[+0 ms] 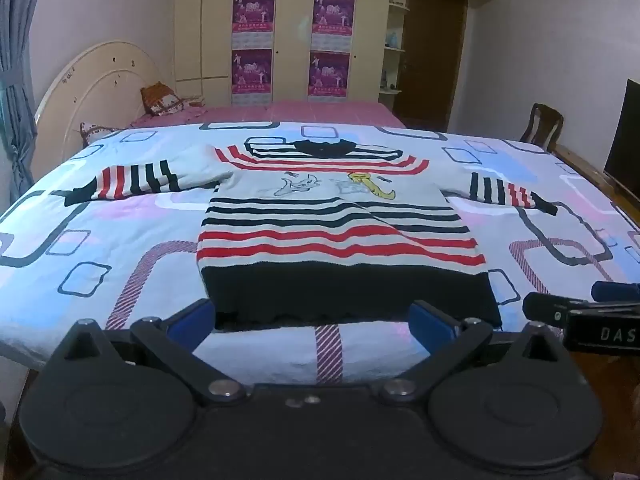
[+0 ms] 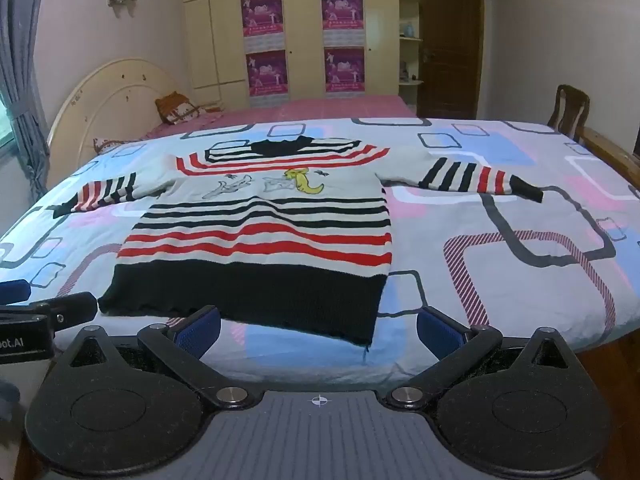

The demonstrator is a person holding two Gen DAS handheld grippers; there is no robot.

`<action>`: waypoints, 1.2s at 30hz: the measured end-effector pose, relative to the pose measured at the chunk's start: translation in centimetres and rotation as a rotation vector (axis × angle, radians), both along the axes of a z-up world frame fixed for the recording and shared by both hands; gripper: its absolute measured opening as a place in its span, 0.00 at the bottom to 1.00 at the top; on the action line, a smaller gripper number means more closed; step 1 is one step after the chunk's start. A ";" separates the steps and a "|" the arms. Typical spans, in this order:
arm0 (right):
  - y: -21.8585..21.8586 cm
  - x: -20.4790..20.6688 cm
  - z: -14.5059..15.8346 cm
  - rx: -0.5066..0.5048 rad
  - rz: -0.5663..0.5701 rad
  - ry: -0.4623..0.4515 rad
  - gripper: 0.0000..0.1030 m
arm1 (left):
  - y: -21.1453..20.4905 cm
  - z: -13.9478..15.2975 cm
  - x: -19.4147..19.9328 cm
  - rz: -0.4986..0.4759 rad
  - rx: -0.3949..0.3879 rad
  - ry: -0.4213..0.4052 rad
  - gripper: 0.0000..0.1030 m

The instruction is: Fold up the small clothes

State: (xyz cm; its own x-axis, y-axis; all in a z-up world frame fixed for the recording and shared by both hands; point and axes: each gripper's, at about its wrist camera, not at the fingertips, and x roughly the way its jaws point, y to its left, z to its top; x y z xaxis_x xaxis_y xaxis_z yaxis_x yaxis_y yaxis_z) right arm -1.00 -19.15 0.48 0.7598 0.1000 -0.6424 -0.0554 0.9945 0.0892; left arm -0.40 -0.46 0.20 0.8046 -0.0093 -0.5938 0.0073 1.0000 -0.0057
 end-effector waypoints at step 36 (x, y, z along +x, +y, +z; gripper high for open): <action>0.0 0.2 0.4 0.012 0.002 -0.009 1.00 | 0.5 0.2 0.5 0.013 -0.020 0.021 1.00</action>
State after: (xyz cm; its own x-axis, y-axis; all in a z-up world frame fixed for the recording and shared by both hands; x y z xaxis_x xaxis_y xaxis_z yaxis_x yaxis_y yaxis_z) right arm -0.79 -19.17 0.93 0.7652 0.1093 -0.6344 -0.0580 0.9932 0.1012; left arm 0.06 0.08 0.40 0.7918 -0.0107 -0.6107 -0.0062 0.9997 -0.0256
